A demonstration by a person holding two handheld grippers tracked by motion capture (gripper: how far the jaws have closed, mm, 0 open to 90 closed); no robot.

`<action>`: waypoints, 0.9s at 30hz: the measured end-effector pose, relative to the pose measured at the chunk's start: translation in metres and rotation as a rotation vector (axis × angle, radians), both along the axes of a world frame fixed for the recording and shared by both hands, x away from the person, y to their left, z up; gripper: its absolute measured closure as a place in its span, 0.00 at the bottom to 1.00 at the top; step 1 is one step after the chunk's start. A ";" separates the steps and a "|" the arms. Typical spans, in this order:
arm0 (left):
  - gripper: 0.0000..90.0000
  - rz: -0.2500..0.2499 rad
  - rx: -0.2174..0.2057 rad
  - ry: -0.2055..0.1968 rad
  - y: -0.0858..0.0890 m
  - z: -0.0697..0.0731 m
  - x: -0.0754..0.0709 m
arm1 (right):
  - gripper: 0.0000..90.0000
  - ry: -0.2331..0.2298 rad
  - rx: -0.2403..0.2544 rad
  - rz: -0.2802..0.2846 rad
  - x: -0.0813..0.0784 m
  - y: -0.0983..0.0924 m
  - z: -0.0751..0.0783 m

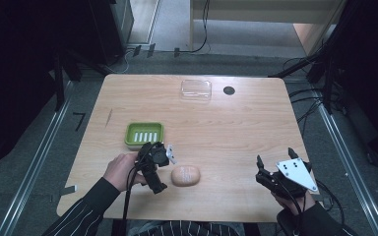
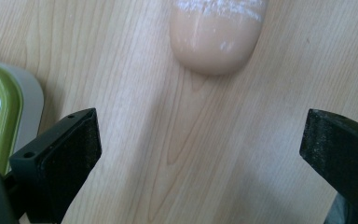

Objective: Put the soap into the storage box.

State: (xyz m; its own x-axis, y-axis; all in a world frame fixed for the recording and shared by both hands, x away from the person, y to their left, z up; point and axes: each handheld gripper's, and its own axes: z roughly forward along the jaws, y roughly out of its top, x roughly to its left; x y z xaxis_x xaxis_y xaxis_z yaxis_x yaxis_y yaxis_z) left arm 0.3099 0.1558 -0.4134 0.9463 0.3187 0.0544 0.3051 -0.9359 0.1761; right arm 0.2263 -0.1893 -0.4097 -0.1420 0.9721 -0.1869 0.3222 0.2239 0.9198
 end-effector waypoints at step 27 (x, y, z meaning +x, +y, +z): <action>0.00 -0.122 0.021 0.040 -0.059 -0.023 0.017 | 0.15 -0.010 0.006 -0.004 -0.002 -0.002 0.000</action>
State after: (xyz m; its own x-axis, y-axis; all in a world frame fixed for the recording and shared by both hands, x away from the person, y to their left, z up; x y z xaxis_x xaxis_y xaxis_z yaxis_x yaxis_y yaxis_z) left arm 0.3269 0.0970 -0.4368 0.9794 0.2006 0.0216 0.1955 -0.9698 0.1457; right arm 0.2243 -0.1909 -0.4093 -0.1368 0.9736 -0.1829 0.3141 0.2177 0.9241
